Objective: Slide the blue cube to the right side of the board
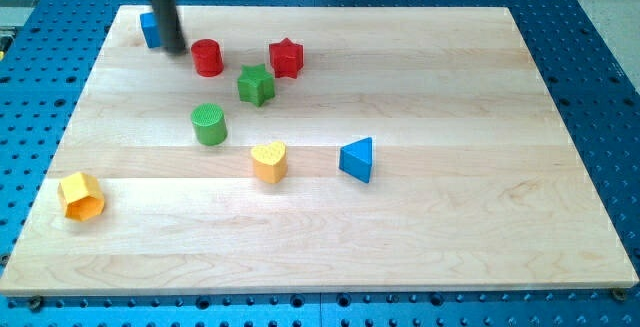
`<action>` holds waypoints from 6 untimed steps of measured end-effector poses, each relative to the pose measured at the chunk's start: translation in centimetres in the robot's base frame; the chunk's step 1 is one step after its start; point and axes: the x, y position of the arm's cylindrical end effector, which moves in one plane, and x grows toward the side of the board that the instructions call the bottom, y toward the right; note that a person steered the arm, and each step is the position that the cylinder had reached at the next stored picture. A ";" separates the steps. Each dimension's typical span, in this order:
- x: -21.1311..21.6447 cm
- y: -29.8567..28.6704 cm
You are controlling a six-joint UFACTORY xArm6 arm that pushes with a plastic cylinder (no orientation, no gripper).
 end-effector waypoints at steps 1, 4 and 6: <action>-1.6 -5.7; -1.3 17.7; 0.8 27.4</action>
